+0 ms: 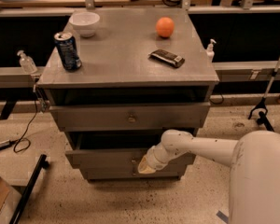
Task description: Close middle drawer
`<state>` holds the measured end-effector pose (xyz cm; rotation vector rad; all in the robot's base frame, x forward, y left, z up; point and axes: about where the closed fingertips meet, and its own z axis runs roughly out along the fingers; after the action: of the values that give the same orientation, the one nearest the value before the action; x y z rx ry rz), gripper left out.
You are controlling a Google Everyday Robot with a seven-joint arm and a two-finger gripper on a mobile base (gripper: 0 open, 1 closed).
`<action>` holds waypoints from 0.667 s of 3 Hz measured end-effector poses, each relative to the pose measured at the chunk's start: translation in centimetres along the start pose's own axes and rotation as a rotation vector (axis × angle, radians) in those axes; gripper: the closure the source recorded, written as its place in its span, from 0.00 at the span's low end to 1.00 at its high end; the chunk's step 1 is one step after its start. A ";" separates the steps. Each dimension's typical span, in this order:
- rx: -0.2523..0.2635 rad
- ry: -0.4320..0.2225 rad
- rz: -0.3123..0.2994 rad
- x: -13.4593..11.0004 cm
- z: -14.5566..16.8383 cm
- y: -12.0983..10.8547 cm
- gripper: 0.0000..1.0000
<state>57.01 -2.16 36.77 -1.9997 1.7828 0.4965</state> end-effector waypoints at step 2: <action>0.074 0.010 0.010 1.3 -1.6 -1.5 1.00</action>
Offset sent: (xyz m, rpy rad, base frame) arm 0.0163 -0.0183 0.0080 -0.0010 -0.0582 -0.0476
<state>58.62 -3.99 37.57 -1.9474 1.7913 0.4186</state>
